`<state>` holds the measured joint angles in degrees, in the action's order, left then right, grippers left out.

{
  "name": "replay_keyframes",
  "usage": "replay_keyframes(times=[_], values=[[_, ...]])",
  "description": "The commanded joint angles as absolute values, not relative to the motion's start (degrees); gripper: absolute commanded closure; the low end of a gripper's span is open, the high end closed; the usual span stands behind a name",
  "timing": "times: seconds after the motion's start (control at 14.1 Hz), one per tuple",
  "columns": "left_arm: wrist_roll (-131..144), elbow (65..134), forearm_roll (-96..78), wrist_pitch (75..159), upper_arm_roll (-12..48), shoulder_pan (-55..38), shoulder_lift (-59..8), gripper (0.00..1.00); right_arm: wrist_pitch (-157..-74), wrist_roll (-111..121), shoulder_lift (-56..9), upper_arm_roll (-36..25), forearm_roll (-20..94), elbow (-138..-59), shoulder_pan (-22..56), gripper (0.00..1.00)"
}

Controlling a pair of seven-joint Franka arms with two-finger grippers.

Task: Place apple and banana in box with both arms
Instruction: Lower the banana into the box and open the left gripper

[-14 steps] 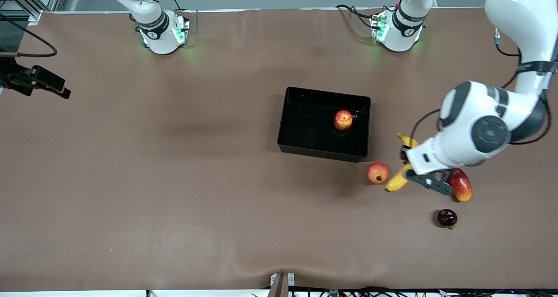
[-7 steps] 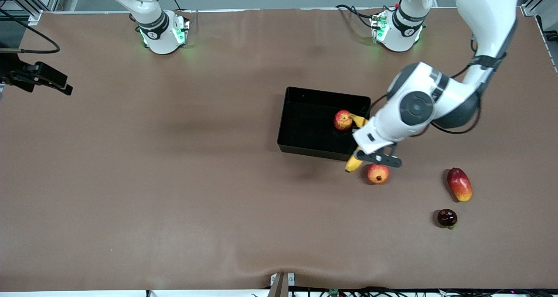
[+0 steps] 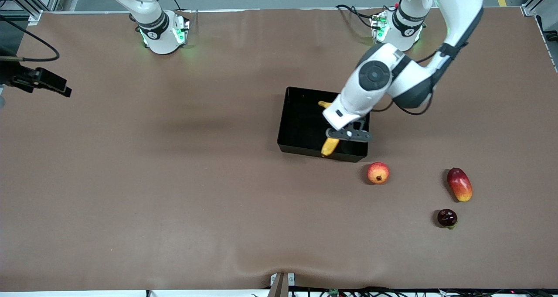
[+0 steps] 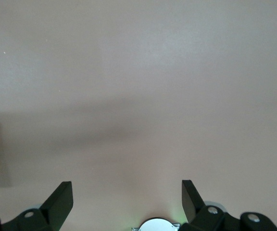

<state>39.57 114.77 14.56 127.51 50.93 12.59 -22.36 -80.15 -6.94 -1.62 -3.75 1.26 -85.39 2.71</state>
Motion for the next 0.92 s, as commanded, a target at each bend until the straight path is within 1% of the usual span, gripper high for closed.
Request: replay_keyframes(times=[0.0, 0.21, 0.36, 0.5, 0.85], values=[[45.2, 117.8, 15.7, 131.3, 51.1, 10.2, -20.6, 1.00, -80.5, -7.5, 0.2, -3.4, 0.5, -87.5, 2.2, 0.00], [52.7, 117.8, 22.5, 132.5, 51.1, 7.2, -23.4, 1.00, -80.6, -7.5, 0.1, -3.5, 0.5, -87.5, 2.3, 0.00], [55.5, 117.5, 27.0, 132.8, 51.1, 6.9, -26.5, 1.00, -80.3, -7.4, 0.2, -3.5, 0.5, -87.7, 2.2, 0.00], [59.9, 117.4, 31.3, 135.3, 51.0, 6.6, -29.9, 1.00, -80.5, -7.3, 0.2, -3.7, 0.4, -87.6, 1.6, 0.00], [70.4, 116.9, 42.8, 135.5, 50.6, 4.0, -36.7, 1.00, -81.9, -7.4, -0.1, -3.5, 0.5, -87.7, 1.8, 0.00]])
